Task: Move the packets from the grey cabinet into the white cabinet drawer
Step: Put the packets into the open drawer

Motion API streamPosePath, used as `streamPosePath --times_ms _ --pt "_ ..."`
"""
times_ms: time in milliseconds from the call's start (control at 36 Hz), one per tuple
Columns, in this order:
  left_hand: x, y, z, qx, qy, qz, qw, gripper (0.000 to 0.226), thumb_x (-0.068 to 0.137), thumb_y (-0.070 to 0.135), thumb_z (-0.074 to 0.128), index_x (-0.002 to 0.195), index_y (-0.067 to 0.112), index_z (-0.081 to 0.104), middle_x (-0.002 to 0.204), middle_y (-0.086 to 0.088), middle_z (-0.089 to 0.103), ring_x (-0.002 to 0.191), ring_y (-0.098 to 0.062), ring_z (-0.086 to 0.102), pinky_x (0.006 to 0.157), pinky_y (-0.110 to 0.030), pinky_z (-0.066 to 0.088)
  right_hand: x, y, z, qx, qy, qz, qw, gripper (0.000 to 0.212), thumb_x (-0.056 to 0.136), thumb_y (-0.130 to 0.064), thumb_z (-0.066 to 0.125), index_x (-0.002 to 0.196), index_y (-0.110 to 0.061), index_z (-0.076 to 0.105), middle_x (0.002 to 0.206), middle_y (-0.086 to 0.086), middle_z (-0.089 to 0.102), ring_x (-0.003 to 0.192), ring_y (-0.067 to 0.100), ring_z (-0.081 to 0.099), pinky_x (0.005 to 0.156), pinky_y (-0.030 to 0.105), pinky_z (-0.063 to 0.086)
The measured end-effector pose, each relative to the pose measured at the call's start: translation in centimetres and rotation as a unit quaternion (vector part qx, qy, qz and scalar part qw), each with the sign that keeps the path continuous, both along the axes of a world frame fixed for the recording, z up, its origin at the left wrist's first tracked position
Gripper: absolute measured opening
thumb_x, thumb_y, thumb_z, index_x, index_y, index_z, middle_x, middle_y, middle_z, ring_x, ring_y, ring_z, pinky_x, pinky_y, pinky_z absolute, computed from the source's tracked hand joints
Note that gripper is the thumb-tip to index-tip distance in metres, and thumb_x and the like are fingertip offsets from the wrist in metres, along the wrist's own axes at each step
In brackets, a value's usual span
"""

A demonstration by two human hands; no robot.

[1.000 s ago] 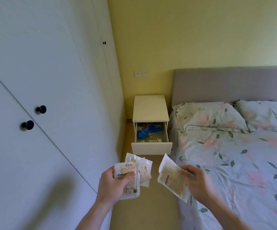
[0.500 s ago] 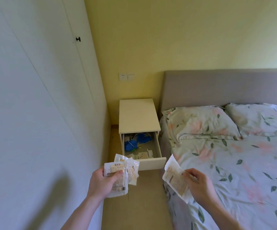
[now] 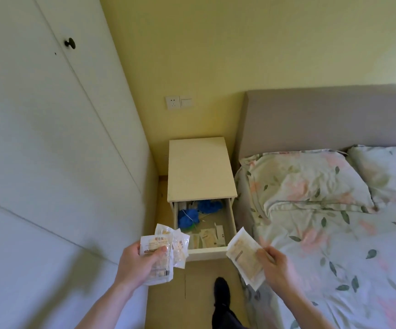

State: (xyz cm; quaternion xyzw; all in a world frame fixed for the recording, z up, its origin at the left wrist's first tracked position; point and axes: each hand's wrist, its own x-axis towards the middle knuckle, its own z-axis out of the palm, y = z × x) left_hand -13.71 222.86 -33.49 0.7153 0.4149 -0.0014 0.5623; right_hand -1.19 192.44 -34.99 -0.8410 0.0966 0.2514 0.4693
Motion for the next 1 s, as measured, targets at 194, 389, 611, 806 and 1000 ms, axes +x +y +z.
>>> streamPosePath --times_ms 194,389,611,806,1000 --pt "6.6 2.0 -2.5 0.018 0.048 0.029 0.998 0.018 0.08 0.027 0.084 0.095 0.022 0.076 0.09 0.008 0.078 0.084 -0.012 0.074 0.06 -0.019 0.054 9.7 3.9 -5.1 -0.018 0.068 0.005 0.998 0.021 0.101 -0.027 0.054 0.09 -0.016 0.069 0.088 0.002 0.067 0.078 0.013 0.061 0.056 0.025 0.042" --pt "11.0 3.2 -8.8 -0.008 0.098 0.049 0.994 0.019 0.079 0.026 0.085 0.096 0.026 0.076 0.09 0.01 0.079 0.086 -0.012 0.074 0.065 -0.025 0.059 16.2 8.3 -13.7 -0.06 0.118 0.025 0.991 0.024 0.101 -0.028 0.052 0.089 -0.017 0.069 0.091 0.003 0.07 0.081 0.015 0.064 0.06 0.026 0.05" --pt "16.0 6.1 -18.9 -0.037 0.15 0.036 0.987 0.03 0.077 0.032 0.086 0.104 0.028 0.073 0.099 0.011 0.077 0.087 -0.009 0.073 0.064 -0.022 0.058 19.5 12.8 -24.9 -0.078 0.149 0.02 0.986 0.029 0.1 -0.031 0.051 0.081 -0.015 0.066 0.082 0.007 0.069 0.075 0.023 0.066 0.059 0.033 0.051" --pt "19.3 8.9 -27.1 -0.041 0.124 0.019 0.991 0.026 0.079 0.033 0.084 0.103 0.034 0.073 0.092 0.022 0.075 0.08 0.005 0.071 0.056 -0.014 0.054 21.5 17.0 -35.4 -0.093 0.166 0.051 0.98 0.026 0.101 -0.035 0.048 0.089 -0.021 0.065 0.091 0.003 0.069 0.084 0.02 0.067 0.065 0.035 0.058" --pt "19.2 10.0 -32.6 -0.051 0.111 0.019 0.992 0.028 0.079 0.033 0.084 0.105 0.034 0.074 0.096 0.021 0.076 0.086 0.0 0.073 0.059 -0.014 0.056 21.9 18.7 -44.0 -0.116 0.191 0.07 0.972 0.022 0.105 -0.032 0.044 0.108 -0.02 0.063 0.11 0.005 0.067 0.095 0.021 0.065 0.07 0.029 0.057"
